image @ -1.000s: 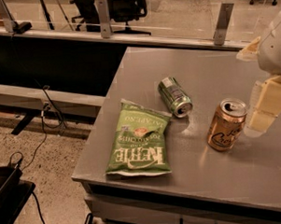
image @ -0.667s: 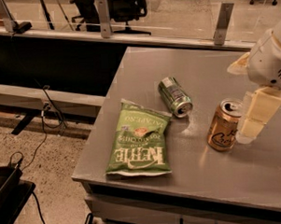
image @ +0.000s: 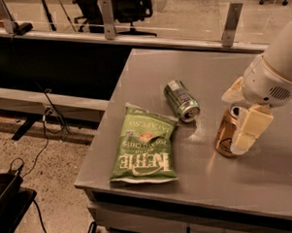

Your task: Pick orange can

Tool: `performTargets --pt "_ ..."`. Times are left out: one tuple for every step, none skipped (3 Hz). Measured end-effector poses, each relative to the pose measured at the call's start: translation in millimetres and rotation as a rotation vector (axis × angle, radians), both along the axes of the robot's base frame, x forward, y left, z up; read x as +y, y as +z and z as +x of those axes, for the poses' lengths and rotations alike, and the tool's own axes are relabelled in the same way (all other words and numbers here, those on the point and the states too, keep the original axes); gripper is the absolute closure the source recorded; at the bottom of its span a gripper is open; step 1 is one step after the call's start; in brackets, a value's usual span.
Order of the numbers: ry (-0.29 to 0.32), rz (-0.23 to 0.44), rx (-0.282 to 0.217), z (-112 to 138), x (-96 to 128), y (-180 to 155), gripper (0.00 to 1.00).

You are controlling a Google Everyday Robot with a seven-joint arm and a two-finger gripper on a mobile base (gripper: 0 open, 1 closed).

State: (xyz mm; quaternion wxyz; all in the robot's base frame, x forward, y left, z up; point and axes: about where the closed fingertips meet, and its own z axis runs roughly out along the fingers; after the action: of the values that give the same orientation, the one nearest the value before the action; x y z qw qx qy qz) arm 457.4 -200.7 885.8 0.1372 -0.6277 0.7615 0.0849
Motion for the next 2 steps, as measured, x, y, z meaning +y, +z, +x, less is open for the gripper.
performTargets --pt "0.007 0.019 0.028 0.5 0.9 -5.4 0.39" --pt "0.007 0.019 0.028 0.5 0.8 -2.4 0.64"
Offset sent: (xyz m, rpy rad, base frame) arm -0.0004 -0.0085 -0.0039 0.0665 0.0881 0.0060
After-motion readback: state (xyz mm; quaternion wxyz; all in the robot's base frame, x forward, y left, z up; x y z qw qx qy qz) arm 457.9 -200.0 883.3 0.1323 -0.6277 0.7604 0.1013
